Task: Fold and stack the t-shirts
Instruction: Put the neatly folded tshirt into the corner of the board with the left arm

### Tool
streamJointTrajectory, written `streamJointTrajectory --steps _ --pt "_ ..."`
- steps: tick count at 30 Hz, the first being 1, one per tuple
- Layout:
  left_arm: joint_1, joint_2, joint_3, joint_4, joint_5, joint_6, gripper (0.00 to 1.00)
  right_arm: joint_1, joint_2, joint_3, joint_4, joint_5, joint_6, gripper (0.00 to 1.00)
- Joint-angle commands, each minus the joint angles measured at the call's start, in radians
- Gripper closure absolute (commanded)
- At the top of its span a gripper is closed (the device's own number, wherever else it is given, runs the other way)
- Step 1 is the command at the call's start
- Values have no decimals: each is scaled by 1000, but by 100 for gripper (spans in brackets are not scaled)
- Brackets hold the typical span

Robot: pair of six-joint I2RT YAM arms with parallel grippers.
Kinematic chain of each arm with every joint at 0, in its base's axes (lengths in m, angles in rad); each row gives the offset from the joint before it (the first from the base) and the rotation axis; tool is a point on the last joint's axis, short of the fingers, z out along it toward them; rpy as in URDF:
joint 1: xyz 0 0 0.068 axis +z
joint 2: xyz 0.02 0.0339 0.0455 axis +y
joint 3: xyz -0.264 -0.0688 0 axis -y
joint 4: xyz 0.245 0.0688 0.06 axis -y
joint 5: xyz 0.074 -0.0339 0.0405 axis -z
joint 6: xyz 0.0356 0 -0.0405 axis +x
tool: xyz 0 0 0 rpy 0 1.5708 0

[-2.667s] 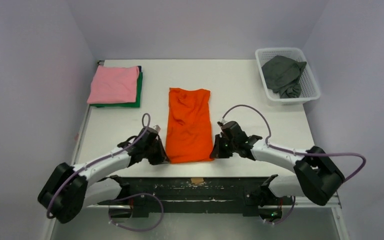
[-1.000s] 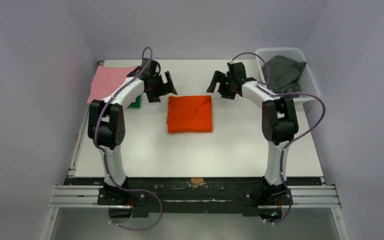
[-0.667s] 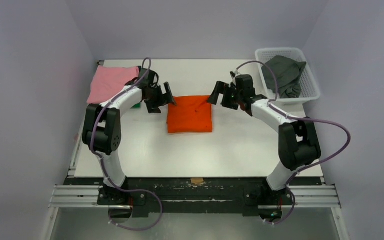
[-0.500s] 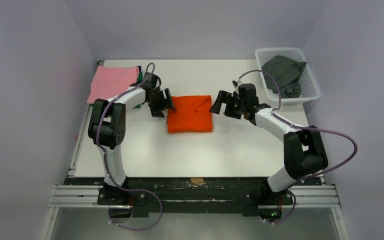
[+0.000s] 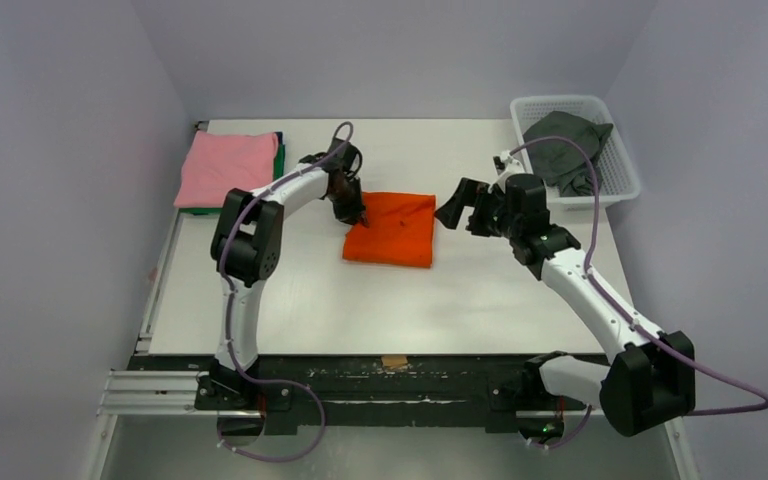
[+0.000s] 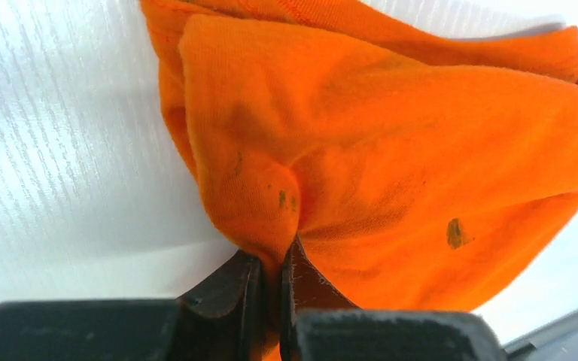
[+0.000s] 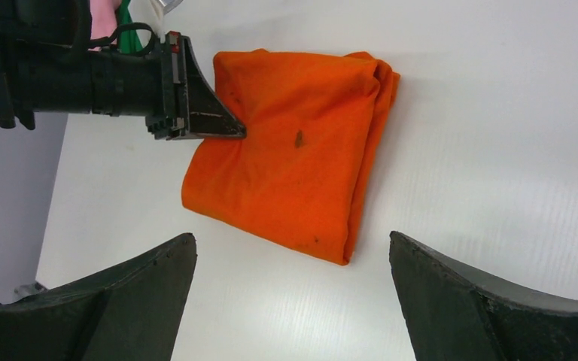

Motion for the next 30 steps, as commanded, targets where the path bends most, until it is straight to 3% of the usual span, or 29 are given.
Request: streamJointTrajectory --steps 1,8,11,23,30 --pt "-40 23 138 -172 -314 67 100 -3 -77 -8 -61 93 -54 1" --pt "-33 -26 288 -299 -722 289 100 -3 -193 -43 -58 193 -82 1" --pt "-11 -47 317 -301 -833 402 100 -3 -230 -57 -52 213 -81 1" --pt "136 -148 454 -289 -926 733 100 -3 -253 -74 -49 291 -74 1" --pt "186 -145 588 -340 -887 775 100 -3 -251 -76 -48 307 -71 1"
